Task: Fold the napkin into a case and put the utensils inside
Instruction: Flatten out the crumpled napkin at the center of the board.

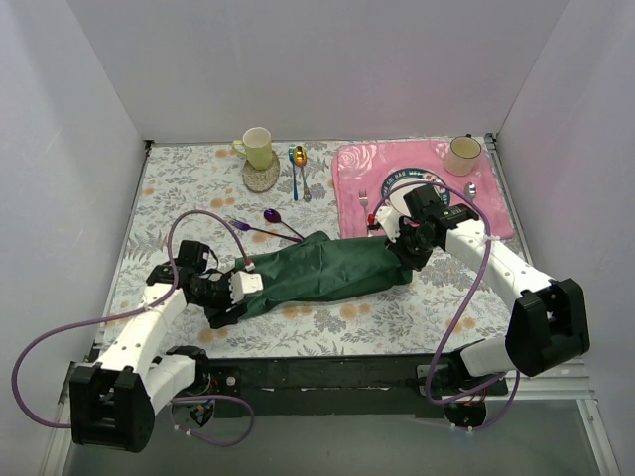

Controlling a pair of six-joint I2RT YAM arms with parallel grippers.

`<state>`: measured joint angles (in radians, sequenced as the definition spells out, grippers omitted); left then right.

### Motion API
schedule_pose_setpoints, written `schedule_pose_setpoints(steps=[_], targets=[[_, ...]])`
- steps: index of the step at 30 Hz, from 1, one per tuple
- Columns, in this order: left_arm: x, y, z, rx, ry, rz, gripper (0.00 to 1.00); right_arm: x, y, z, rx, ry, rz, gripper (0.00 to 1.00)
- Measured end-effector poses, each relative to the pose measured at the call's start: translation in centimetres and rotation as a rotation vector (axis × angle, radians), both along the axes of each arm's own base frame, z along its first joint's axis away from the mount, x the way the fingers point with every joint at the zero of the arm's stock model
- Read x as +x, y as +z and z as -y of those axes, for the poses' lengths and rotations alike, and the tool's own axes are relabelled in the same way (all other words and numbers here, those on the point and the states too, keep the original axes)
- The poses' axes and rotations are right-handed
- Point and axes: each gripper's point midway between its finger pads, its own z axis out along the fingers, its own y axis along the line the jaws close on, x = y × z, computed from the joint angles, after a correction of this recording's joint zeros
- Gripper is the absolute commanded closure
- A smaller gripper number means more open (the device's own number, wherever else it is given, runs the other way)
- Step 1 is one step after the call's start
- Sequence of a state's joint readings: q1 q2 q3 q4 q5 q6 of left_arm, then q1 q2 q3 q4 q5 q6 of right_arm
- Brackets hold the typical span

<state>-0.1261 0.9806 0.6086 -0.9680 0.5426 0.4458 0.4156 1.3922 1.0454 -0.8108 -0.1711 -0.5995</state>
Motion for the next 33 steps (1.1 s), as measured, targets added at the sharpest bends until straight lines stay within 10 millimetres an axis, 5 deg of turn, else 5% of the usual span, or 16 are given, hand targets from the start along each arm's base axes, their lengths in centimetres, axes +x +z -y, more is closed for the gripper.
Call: schedule_pose_setpoints(steps=[13,22,28,33], targets=[[-0.1,-2.6,-0.9,0.076,-0.199,0.054,0.51,0.2,0.2,-0.1,0.002,0.0,0.005,0.99],[0.0,-4.1,-1.2,0.093,-0.215,0.079,0.71,0.2,0.1,-0.1,0.0,0.0,0.0,0.99],[0.4,-4.1,-1.0,0.082,-0.205,0.095,1.0,0.3,0.0,-0.1,-0.001,-0.001,0.001,0.99],[1.7,-2.0,-0.5,0.04,-0.037,0.064,1.0,1.3,1.0,0.1,-0.017,-0.015,0.043,0.99]])
